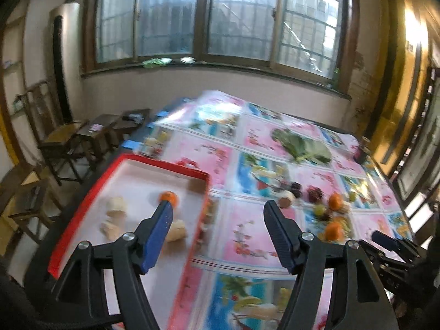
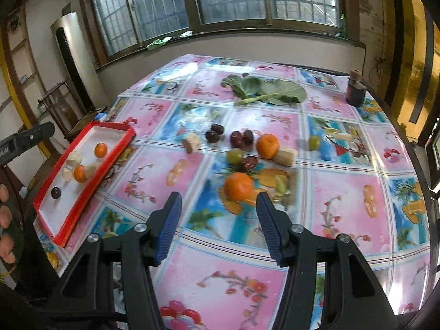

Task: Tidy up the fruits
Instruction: 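Move both tools back to the fruit and grasp a chunk and an orange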

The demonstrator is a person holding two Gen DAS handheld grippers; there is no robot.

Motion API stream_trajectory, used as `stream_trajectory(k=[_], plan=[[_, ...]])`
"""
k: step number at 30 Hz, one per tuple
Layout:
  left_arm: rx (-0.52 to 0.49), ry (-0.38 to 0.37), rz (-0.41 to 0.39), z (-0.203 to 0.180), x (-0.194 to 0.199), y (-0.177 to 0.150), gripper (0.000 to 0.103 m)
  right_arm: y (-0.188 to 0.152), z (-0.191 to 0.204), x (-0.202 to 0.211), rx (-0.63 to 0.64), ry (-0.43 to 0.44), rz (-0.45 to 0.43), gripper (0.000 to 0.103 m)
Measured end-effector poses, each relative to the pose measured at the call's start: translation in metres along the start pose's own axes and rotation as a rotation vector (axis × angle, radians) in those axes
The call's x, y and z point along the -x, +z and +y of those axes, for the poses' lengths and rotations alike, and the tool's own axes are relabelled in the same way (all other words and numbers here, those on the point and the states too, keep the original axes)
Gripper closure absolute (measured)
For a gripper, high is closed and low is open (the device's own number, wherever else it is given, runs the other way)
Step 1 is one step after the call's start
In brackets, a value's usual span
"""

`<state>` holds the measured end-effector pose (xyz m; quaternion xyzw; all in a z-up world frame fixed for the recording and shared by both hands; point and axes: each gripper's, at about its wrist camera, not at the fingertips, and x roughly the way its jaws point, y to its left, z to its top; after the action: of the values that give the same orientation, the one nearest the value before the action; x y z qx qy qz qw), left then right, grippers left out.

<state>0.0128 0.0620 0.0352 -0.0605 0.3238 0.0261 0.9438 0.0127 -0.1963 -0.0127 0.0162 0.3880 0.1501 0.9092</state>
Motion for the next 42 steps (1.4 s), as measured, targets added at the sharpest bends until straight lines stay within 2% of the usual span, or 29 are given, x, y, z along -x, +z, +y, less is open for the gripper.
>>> stream_trajectory(k=[10,21,25,29,31,32,35,38,40,42], plan=[[-0.044,-0.14,0.123,-0.042,-0.044,-0.012,0.034,-0.007,-0.022,-0.027,-0.02,-0.015,0.048,0.046],[-0.09,-0.169,0.223,-0.076,-0.115,-0.001,0.035,0.003,-0.019,-0.069,-0.006,0.009,0.093,0.046],[-0.107,-0.205,0.258,-0.085,-0.14,0.003,0.035,0.007,-0.019,-0.078,0.005,0.016,0.102,0.046],[-0.127,-0.194,0.298,-0.092,-0.165,0.002,0.036,0.009,-0.02,-0.09,0.016,0.013,0.121,0.053],[-0.134,-0.19,0.317,-0.095,-0.176,0.0,0.036,0.009,-0.02,-0.095,0.016,0.018,0.134,0.054],[-0.132,-0.193,0.325,-0.095,-0.181,0.0,0.038,0.009,-0.021,-0.096,0.016,0.02,0.133,0.055],[-0.138,-0.193,0.357,-0.098,-0.195,-0.003,0.053,0.01,-0.02,-0.097,0.023,0.015,0.134,0.058],[-0.182,-0.169,0.327,-0.104,-0.195,-0.005,0.06,0.011,-0.019,-0.098,0.027,0.011,0.134,0.064],[-0.208,-0.155,0.31,-0.108,-0.195,-0.007,0.071,0.011,-0.02,-0.098,0.023,0.016,0.135,0.064],[-0.197,-0.171,0.308,-0.106,-0.194,-0.007,0.071,0.01,-0.021,-0.097,0.018,0.023,0.136,0.064]])
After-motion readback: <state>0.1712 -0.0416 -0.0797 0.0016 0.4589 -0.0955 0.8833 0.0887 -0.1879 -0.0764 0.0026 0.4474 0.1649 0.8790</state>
